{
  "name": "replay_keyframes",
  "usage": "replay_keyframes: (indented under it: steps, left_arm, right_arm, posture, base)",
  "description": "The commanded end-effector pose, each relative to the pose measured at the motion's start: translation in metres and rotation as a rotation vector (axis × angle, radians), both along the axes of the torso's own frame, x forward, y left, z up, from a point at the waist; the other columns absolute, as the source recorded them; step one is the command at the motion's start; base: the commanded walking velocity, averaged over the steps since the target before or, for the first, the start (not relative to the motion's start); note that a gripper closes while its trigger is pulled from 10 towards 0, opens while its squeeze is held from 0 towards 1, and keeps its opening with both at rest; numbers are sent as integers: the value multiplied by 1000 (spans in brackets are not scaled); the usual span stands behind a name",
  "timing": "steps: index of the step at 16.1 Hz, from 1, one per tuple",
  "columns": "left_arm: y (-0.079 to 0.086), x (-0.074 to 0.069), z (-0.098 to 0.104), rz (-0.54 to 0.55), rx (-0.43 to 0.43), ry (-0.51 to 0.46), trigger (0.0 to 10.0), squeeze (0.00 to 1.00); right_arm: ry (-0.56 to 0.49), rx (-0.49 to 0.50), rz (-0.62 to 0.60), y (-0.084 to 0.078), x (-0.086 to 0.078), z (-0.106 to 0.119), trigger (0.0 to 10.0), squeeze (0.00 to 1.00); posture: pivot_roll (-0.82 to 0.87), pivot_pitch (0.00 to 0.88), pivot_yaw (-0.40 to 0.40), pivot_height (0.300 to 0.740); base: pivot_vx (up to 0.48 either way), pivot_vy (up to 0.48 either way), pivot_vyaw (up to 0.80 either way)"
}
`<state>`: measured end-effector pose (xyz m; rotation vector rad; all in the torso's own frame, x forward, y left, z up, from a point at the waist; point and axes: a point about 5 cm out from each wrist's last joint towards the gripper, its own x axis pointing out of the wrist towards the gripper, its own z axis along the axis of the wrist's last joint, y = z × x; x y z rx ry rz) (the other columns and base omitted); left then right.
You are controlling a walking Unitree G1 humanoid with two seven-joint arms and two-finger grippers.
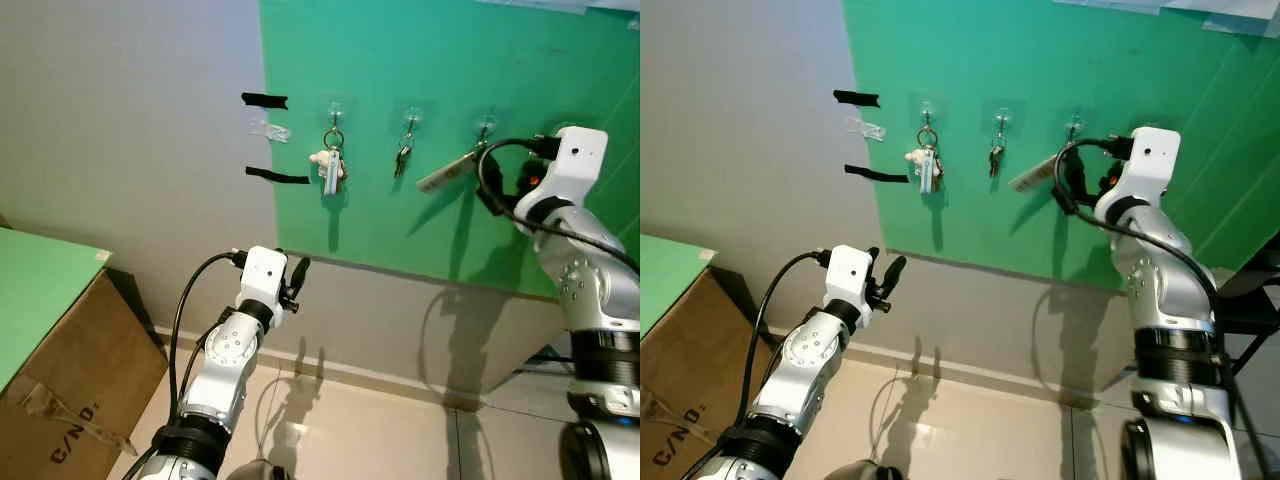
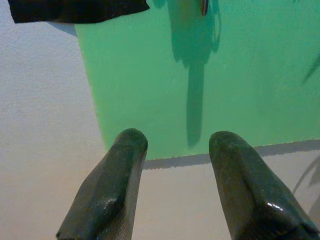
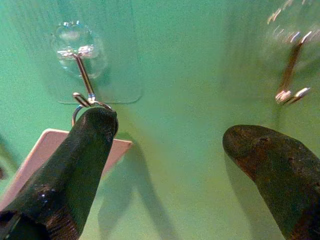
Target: Hang keys on a hook
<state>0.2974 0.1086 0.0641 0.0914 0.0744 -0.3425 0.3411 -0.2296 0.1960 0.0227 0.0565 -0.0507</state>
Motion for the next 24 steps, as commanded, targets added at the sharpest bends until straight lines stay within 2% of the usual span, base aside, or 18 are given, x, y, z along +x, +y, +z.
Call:
replay_keyframes:
  steps: [1,6,9,10,11,12,13,14,15,17,18,19,22,24]
  left_arm:
    - [-2,0,3,-4,7,-10,10000,0]
    - [-3,0,2,-12,10,-4,10000,0]
    - [-4,1,2,-18,12,-2,10000,0]
    - [-4,0,2,-18,13,-1,10000,0]
    - [-4,0,1,-19,17,4,10000,0]
    - [-2,-2,-2,-25,32,22,10000,0]
    - [-1,-5,-3,-34,22,22,10000,0]
    - [5,-7,-3,-37,57,6,10000,0]
    - [11,-10,-3,-30,76,-4,10000,0]
    - [19,-12,-7,-10,70,32,10000,0]
    - [24,-19,-10,-10,50,59,10000,0]
    - [23,-30,-13,-34,18,76,10000,0]
    - [15,-30,-12,-60,-6,72,10000,0]
    - [10,-24,-7,-90,-5,57,10000,0]
  right_arm:
    - [19,-104,-7,-1,-5,-7,10000,0]
    - [-32,-414,21,4,-12,-9,10000,0]
    - [-54,-486,34,7,-12,-10,10000,0]
    - [-74,-552,52,8,-14,-10,10000,0]
    - [-106,-585,83,8,-21,-13,10000,0]
    - [-100,-556,82,3,-32,-25,10000,0]
    - [-40,-378,67,-3,-45,-42,10000,0]
    - [40,-128,-3,-8,-68,-69,10000,0]
    - [104,-8,-66,-11,-90,-93,10000,0]
    - [150,16,-108,-8,-121,-118,10000,0]
    - [168,9,-132,-3,-144,-134,10000,0]
    - [188,56,-164,2,-160,-144,10000,0]
    - [175,49,-156,7,-154,-147,10000,0]
    - [156,19,-135,7,-141,-148,10000,0]
  posture:
    - [-170,0,-21,728]
    - [-182,0,-12,728]
    - [-183,0,-10,728]
    - [-181,0,-13,728]
    - [-174,0,-21,728]
    - [-171,0,-27,728]
    - [-169,0,-29,728]
    - [-169,0,-29,728]
    - [-171,0,-23,728]
    - [-174,0,-12,728]
    - [-178,0,-1,728]
    - [-190,0,19,728]
    - [-193,0,35,728]
    - [-204,0,47,728]
  base:
    - [0,0,0]
    - [0,0,0]
    - [0,0,0]
    - [0,0,0]
    - [0,0,0]
    - [0,0,0]
    - [0,0,0]
    - [0,0,0]
    - [0,0,0]
    - [0,0,0]
    - [0,0,0]
    - [0,0,0]
    - [0,0,0]
    - [0,0,-722]
